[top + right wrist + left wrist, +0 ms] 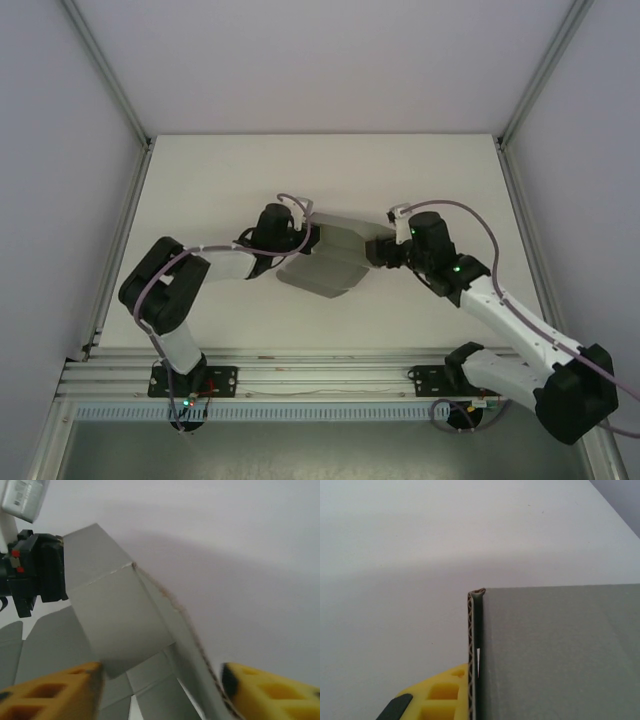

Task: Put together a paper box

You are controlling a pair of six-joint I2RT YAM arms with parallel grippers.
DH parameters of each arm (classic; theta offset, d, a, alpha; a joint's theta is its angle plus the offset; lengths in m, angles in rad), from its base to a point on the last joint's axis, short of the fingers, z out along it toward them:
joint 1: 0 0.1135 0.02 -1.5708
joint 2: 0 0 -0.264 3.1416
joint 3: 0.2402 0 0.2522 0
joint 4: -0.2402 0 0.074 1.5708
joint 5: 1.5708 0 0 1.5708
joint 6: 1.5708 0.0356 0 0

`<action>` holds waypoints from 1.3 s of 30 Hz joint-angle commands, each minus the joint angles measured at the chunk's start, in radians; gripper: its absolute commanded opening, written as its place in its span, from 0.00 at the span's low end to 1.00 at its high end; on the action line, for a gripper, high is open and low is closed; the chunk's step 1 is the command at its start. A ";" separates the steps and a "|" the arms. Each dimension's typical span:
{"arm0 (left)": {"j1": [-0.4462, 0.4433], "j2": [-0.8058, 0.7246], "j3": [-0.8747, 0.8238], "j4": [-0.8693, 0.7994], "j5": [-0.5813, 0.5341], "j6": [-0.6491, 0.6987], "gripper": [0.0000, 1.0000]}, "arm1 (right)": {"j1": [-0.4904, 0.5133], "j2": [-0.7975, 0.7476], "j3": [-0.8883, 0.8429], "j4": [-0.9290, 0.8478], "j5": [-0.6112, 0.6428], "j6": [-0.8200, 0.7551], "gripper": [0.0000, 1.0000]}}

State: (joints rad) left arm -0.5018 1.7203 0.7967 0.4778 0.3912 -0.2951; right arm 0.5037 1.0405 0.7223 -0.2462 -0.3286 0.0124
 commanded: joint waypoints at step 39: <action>-0.027 -0.019 0.095 -0.158 -0.359 -0.005 0.00 | -0.001 -0.066 -0.009 0.106 0.138 -0.051 0.69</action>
State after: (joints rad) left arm -0.5217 1.7447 0.8993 0.2859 0.0624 -0.2947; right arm 0.5011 1.0435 0.7300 -0.1925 -0.2504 -0.0422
